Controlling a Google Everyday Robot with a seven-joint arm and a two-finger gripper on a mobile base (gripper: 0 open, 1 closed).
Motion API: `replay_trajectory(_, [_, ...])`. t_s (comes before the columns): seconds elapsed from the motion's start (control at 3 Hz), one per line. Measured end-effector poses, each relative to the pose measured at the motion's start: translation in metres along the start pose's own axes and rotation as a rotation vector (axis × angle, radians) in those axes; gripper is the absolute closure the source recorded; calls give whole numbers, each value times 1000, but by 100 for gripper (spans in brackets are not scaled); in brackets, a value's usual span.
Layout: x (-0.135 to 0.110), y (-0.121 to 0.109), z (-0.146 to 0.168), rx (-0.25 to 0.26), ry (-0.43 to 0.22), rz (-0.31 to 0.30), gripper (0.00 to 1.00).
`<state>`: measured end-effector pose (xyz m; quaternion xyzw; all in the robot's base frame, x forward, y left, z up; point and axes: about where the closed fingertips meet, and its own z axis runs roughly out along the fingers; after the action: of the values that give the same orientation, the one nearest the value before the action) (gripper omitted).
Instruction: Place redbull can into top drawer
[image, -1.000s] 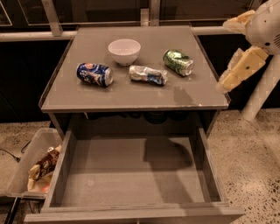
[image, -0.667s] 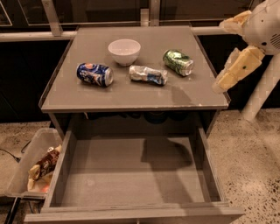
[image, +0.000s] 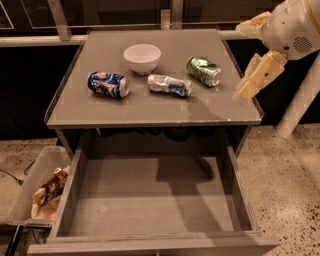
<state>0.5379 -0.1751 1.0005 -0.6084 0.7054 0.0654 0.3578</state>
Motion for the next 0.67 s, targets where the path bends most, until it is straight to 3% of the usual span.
replay_trajectory(0.67, [-36, -20, 86, -116, -80, -116, 0])
